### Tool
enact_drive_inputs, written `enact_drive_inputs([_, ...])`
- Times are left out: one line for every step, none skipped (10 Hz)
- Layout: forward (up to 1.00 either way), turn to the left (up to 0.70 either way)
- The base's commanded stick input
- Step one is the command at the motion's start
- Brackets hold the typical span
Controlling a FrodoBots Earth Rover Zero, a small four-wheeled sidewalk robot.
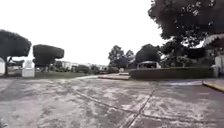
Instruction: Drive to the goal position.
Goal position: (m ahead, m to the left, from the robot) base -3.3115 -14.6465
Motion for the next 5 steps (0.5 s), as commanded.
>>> enact_drive_inputs([0.7,0.0])
enact_drive_inputs([0.7,0.0])
enact_drive_inputs([0.7,0.0])
enact_drive_inputs([0.7,0.0])
enact_drive_inputs([0.7,0.0])
